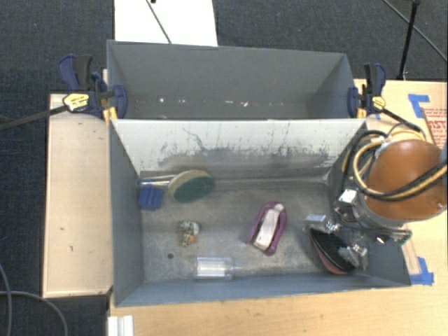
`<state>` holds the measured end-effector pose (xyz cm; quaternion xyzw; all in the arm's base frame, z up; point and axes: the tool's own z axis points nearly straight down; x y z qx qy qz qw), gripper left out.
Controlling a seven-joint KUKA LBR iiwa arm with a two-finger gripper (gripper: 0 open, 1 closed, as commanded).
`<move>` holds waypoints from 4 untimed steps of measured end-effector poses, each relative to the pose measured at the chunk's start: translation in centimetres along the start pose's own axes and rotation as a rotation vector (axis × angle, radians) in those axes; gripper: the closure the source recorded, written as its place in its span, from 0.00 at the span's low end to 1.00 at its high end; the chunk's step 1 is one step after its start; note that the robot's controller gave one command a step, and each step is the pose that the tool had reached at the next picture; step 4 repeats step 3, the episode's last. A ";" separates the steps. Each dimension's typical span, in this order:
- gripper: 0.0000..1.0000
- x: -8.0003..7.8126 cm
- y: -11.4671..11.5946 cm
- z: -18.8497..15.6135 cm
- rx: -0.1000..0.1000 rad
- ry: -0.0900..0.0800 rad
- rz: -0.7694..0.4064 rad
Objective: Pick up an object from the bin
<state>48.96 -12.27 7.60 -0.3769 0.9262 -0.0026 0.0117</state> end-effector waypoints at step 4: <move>1.00 -0.4 -0.9 -16.3 -0.005 0.014 -0.039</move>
Offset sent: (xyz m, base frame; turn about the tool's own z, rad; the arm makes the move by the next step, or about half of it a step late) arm 0.0000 0.0000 0.0000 0.0000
